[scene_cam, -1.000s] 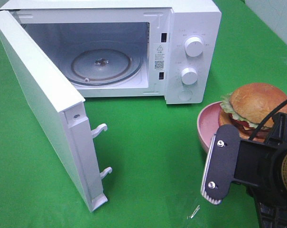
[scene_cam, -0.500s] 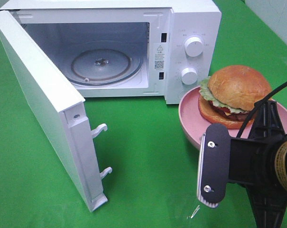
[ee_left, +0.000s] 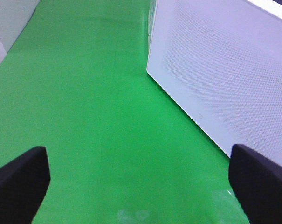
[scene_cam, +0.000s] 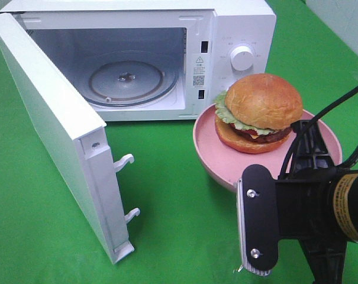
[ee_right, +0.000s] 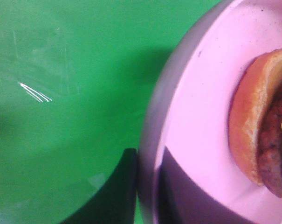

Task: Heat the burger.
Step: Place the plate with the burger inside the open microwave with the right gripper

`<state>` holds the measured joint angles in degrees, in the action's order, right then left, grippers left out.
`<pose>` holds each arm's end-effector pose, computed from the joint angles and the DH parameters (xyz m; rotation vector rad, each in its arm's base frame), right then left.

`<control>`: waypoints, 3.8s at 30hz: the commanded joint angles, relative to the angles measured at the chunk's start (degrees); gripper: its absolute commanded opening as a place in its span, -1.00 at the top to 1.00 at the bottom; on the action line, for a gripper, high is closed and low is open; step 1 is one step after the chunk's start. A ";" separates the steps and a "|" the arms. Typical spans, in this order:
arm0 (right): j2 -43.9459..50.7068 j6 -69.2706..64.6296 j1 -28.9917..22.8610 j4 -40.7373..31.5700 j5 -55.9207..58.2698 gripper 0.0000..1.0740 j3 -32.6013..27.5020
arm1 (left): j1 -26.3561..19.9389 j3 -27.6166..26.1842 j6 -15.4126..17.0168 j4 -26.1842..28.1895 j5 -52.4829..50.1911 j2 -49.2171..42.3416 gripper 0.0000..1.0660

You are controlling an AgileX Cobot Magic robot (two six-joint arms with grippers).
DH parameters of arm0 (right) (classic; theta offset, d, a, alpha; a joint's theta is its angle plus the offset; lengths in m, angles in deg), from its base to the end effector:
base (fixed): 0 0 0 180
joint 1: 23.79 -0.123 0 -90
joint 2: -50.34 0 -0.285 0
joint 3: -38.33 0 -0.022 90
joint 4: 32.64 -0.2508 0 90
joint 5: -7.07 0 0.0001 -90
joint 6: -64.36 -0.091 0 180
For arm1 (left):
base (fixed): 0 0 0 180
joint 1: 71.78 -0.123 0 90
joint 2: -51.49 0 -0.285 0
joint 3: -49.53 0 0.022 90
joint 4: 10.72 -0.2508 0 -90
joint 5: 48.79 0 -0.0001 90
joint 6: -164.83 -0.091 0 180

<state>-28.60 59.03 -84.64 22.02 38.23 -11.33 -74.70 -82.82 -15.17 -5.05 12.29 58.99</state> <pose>0.1305 0.1549 0.1936 -1.8954 1.6309 -0.4483 -0.0075 -0.0083 0.2816 -0.0455 2.0252 -0.0858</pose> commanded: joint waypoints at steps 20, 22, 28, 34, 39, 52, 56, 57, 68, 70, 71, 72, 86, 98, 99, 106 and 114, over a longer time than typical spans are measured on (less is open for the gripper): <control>0.52 16.84 0.17 4.41 -10.08 1.00 0.23 | -0.06 0.00 0.00 -0.06 0.00 -0.92 -0.84; 0.52 19.14 0.17 4.24 -10.89 1.00 0.23 | -0.06 0.00 0.00 -0.06 0.00 -0.92 -0.84; 0.52 23.55 1.03 2.29 -11.80 1.00 0.29 | -0.06 0.00 0.00 -0.06 0.00 -0.92 -0.84; 0.52 30.19 7.85 -0.57 -16.10 1.00 0.29 | -0.06 0.00 0.00 -0.06 0.00 -0.92 -0.84; 0.52 36.38 11.34 -3.90 -19.82 1.00 0.29 | -0.06 0.00 0.00 -0.06 0.00 -0.92 -0.84; 0.52 69.33 19.88 -27.67 -25.50 1.00 0.34 | -0.06 0.00 0.00 -0.06 0.00 -0.92 -0.84; 0.52 81.53 21.77 -36.50 -26.13 1.00 0.34 | -0.06 0.00 0.00 -0.06 0.00 -0.92 -0.84; 0.52 87.95 22.80 -42.06 -26.24 1.00 0.34 | -0.06 0.00 0.00 -0.06 0.00 -0.92 -0.84; 0.17 111.38 27.16 -66.63 -28.93 1.00 0.40 | -0.06 0.00 0.00 -0.06 0.00 -0.92 -0.84; -0.40 111.61 27.33 -67.84 -28.76 1.00 0.97 | -0.06 0.00 0.00 -0.06 0.00 -0.92 -0.84; -0.92 112.07 27.33 -67.84 -28.71 1.00 1.32 | -0.06 0.00 0.00 -0.06 0.00 -0.92 -0.84; -0.92 112.07 27.33 -67.84 -28.71 1.00 1.32 | -0.06 0.00 0.00 -0.06 0.00 -0.92 -0.84; -2.98 120.49 27.22 -74.08 -27.10 1.00 3.90 | -0.06 0.00 0.00 -0.06 0.00 -0.92 -0.84; -6.13 127.37 25.32 -81.42 -25.95 1.00 6.53 | -0.06 0.00 0.00 -0.06 0.00 -0.92 -0.84; -7.10 127.37 25.32 -82.28 -25.95 1.00 7.33 | -0.06 0.00 0.00 -0.06 0.00 -0.92 -0.84; -9.74 127.37 25.32 -82.45 -25.61 1.00 9.63 | -0.06 0.00 0.00 -0.06 0.00 -0.92 -0.84; -11.92 127.37 25.21 -82.22 -25.61 1.00 11.97 | -0.06 0.00 0.00 -0.06 0.00 -0.92 -0.84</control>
<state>-40.92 185.54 -59.49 -59.62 15.49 -0.44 -74.70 -82.82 -15.17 -5.05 12.29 58.99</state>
